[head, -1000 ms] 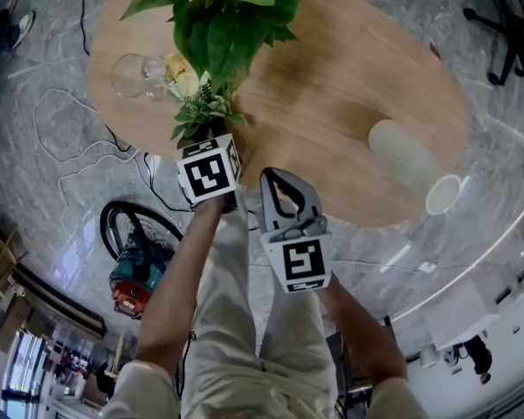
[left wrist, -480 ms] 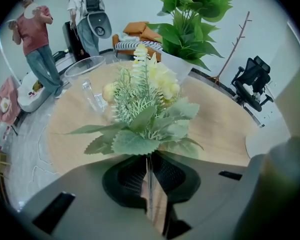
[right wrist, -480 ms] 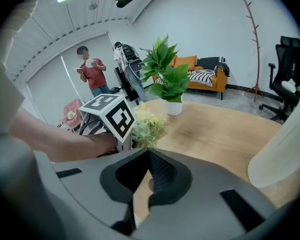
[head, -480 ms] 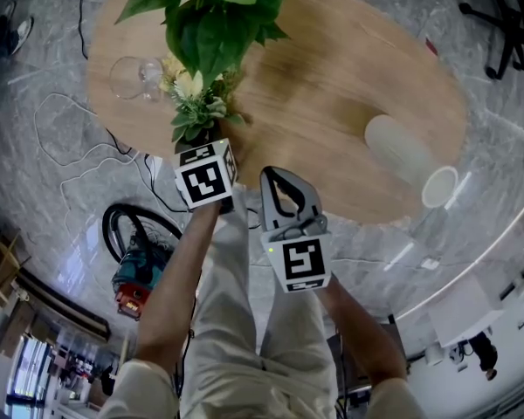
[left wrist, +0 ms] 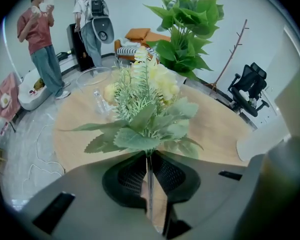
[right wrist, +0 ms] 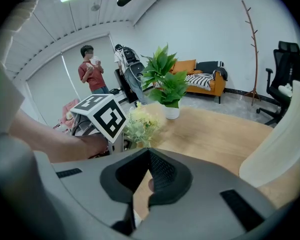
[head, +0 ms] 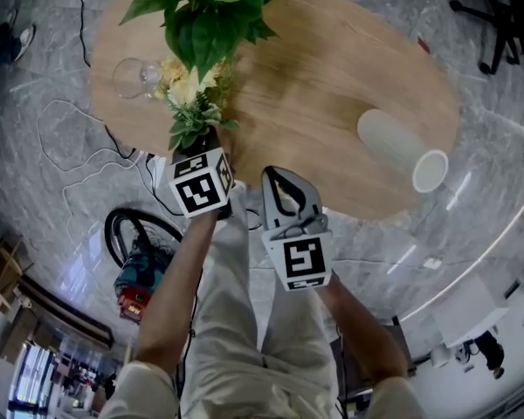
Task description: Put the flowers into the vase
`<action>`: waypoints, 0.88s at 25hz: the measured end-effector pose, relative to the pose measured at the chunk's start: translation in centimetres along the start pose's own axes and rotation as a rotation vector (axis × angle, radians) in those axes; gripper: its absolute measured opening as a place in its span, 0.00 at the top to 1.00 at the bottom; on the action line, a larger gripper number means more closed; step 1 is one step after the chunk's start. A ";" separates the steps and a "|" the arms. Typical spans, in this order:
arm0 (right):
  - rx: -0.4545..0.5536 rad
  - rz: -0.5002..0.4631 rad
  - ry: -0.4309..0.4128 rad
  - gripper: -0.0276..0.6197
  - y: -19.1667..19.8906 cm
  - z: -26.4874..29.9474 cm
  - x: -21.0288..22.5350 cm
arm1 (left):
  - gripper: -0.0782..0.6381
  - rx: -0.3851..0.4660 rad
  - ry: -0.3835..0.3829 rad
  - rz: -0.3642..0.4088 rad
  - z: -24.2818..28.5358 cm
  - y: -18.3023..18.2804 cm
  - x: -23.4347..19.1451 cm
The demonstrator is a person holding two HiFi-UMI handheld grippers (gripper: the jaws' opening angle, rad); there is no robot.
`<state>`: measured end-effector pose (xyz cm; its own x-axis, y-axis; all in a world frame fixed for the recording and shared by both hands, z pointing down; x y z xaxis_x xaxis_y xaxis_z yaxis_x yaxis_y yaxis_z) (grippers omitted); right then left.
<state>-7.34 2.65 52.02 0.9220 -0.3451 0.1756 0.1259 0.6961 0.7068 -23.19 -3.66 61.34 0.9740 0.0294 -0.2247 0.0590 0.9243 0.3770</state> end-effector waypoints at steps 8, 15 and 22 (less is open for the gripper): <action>0.023 0.000 0.010 0.95 -0.6 -1.9 0.0 | 0.82 0.036 0.004 -0.001 -2.6 0.2 0.6; 0.037 0.025 0.028 0.95 -1.2 -4.1 0.1 | 0.82 0.057 0.023 0.009 -5.8 0.0 1.7; 0.061 0.032 0.038 0.95 -2.5 -6.6 -0.2 | 0.82 0.091 0.039 0.010 -9.2 -0.1 3.0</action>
<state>-5.45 5.15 45.70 0.9386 -0.2980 0.1737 0.0742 0.6662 0.7421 -22.28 -0.19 52.30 0.9654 0.0552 -0.2547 0.0705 0.8856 0.4591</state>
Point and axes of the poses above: the fingertips, and each gripper's own axes: z forward along the fingers, x to its right, y out of its underside, the point moved 7 cm from there along -z, backward along the fingers, and after that the axes turned 6 degrees about y, right-handed, at the moved point
